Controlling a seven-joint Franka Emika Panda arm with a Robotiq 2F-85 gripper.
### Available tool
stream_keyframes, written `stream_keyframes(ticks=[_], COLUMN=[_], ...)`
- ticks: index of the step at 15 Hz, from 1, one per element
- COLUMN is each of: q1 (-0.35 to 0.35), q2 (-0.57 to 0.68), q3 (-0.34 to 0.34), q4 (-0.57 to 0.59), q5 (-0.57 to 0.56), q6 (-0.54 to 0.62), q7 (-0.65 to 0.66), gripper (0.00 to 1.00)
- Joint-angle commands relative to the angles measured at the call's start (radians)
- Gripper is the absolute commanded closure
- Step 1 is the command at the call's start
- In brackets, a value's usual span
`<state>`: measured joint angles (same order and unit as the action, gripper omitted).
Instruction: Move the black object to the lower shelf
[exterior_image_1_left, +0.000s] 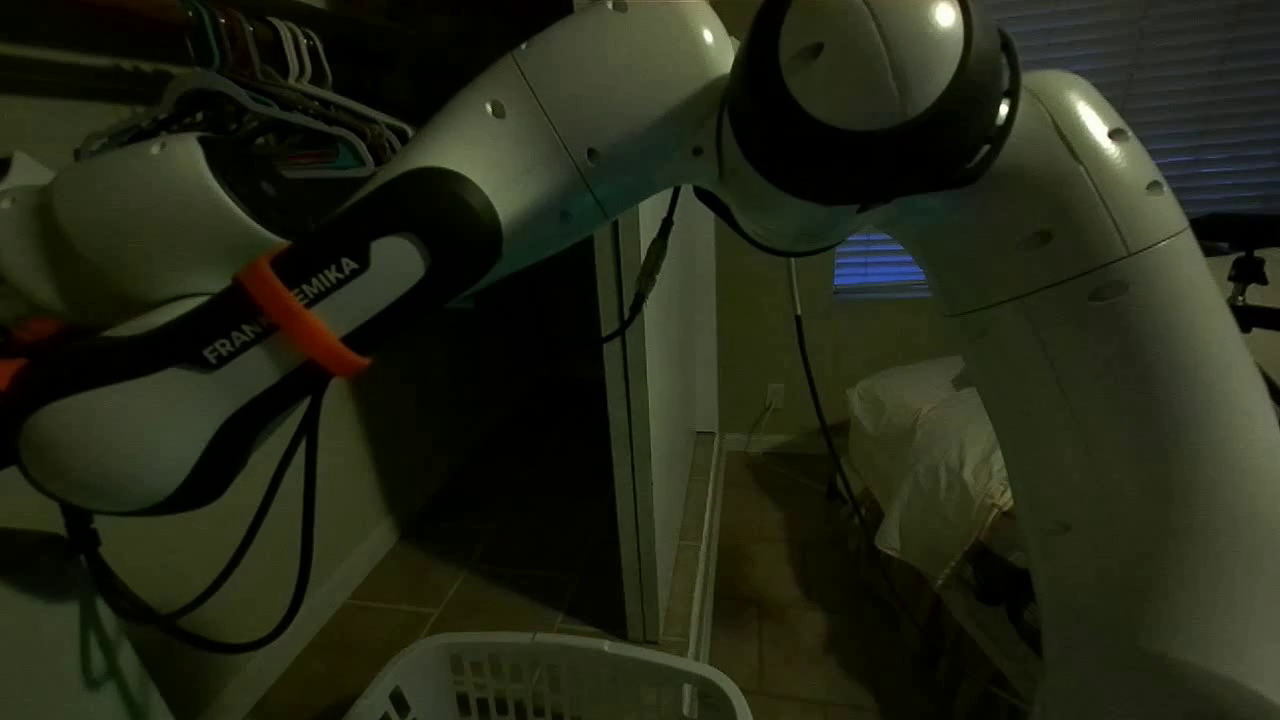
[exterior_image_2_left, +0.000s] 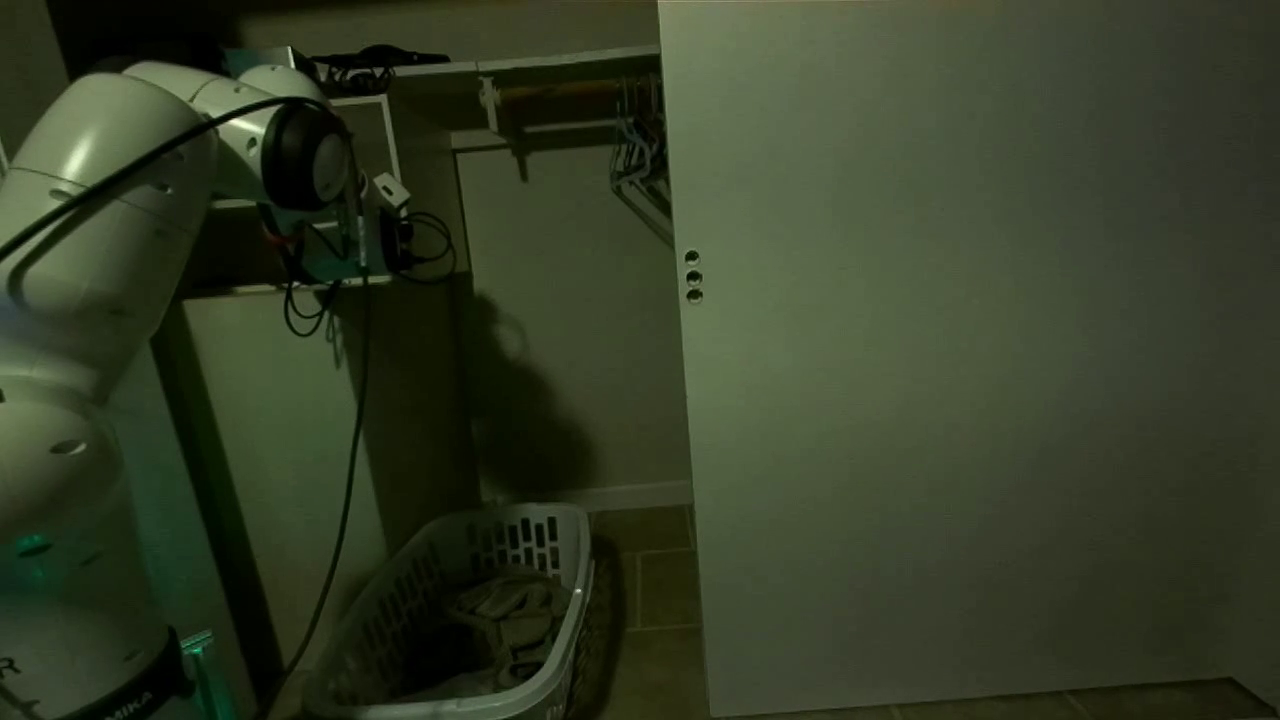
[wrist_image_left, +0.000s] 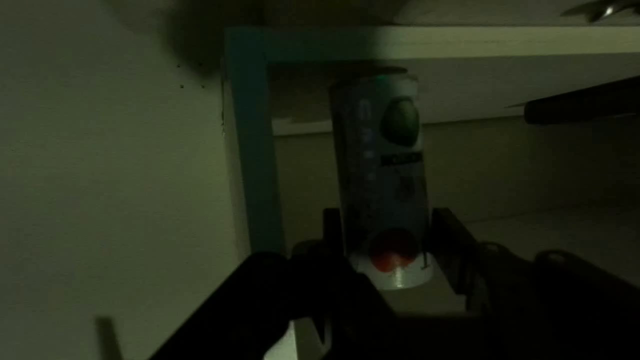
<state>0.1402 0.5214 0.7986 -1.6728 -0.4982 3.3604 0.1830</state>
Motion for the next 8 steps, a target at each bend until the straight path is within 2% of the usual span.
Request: stream_keyframes(ticks=[1,4,8], q1=[-0.031,-0.048,-0.078], q2=[0.020,0.021,0.002], q3=[0.045,0.078,0.099], q4=[0.022,0.019,0.010], q5=[-0.023,-0.028,-0.019], q6=[-0.026,-0.048,-0.067], q7=[-0.013,-0.019,-0.034], gripper=[0.19,0.00,0.00])
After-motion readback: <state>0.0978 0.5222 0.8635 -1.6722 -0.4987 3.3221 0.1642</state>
